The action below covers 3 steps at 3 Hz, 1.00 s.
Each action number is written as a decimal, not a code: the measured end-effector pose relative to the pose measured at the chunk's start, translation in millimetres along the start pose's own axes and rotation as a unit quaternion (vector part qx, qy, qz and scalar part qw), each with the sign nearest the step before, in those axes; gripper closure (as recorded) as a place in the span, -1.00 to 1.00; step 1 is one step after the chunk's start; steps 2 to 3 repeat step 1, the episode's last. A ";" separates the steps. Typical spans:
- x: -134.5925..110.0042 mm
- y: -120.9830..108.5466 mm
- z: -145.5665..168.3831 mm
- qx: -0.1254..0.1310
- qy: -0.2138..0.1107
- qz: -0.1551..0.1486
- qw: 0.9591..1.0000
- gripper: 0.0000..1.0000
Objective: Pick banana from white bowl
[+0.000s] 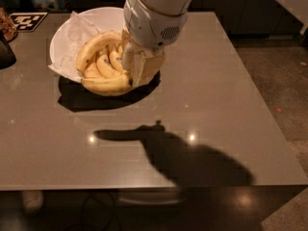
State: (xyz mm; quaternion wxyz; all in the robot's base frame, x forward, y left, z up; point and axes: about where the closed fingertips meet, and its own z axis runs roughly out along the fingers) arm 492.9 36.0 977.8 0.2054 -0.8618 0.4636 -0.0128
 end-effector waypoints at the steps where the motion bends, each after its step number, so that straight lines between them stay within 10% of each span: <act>1: -5.3 15.0 -5.4 0.005 -0.006 0.014 1.000 1.00; 3: -5.3 15.0 -5.4 0.005 -0.006 0.014 1.000 1.00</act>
Offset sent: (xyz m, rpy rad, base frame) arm 0.0000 0.0000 0.0000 0.0000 0.0000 0.0000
